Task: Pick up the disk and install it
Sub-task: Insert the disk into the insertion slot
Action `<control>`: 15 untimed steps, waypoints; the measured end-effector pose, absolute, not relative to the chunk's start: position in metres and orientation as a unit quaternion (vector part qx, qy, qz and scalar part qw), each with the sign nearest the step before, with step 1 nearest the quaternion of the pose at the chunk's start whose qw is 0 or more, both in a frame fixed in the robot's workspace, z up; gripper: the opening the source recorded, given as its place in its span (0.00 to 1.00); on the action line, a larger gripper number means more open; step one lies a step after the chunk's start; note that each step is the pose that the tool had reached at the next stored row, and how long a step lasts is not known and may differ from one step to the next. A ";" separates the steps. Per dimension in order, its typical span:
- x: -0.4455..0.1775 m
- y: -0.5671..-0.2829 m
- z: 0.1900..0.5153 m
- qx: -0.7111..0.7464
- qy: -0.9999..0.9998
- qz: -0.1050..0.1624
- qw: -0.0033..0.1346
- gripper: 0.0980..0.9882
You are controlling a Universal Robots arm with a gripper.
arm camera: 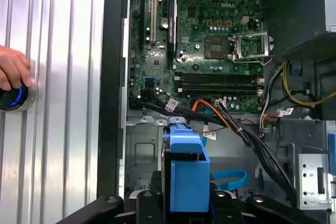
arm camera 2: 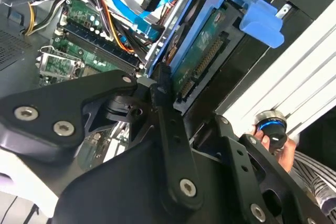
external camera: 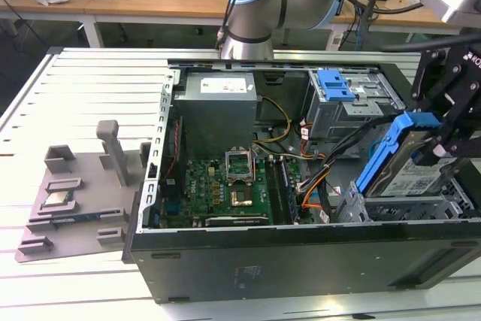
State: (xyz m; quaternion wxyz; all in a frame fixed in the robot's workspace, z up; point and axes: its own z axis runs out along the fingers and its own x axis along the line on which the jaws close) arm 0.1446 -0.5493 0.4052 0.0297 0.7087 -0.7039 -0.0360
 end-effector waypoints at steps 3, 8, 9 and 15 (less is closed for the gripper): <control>0.145 -0.549 0.399 0.709 -0.704 -0.036 0.030 0.30; 0.145 -0.549 0.387 0.709 -0.704 -0.036 0.030 0.30; 0.145 -0.549 0.385 0.709 -0.704 -0.036 0.030 0.30; 0.145 -0.549 0.384 0.709 -0.704 -0.036 0.030 0.30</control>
